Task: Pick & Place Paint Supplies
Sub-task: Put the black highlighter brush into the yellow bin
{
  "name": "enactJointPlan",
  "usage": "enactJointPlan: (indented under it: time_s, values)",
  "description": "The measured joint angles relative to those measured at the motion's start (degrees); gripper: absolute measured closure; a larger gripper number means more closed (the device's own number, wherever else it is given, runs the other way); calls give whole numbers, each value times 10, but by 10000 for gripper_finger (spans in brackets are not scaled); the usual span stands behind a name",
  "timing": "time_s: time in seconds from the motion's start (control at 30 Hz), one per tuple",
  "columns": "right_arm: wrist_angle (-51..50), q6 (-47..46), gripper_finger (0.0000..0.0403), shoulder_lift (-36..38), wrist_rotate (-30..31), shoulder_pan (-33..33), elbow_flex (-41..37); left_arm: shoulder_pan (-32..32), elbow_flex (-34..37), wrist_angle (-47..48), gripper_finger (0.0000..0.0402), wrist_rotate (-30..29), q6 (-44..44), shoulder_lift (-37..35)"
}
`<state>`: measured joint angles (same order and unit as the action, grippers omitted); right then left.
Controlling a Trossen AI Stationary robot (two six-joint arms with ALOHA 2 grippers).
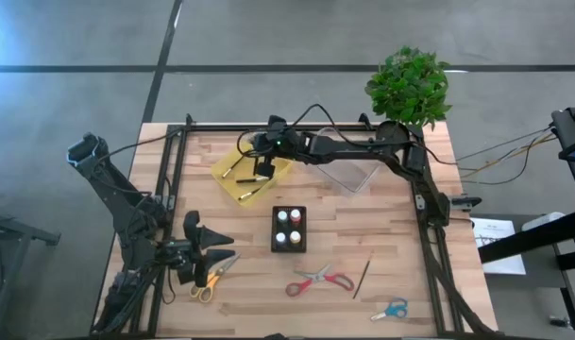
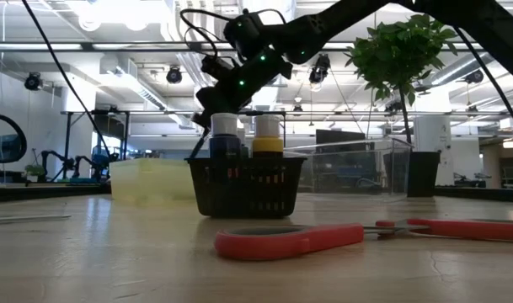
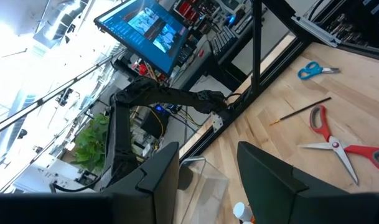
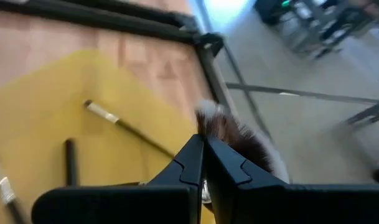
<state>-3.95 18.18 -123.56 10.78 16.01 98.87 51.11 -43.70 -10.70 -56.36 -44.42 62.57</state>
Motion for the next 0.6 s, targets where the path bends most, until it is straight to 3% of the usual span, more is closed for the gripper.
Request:
enactJointPlan:
  time_s: [0.3,0.6]
  values:
    - [-27,-19,388,4,-50,11,2,0,0,-1,231,0,0,0]
    - [-36,-28,277,4,-65,18,2,0,0,-1,231,0,0,0]
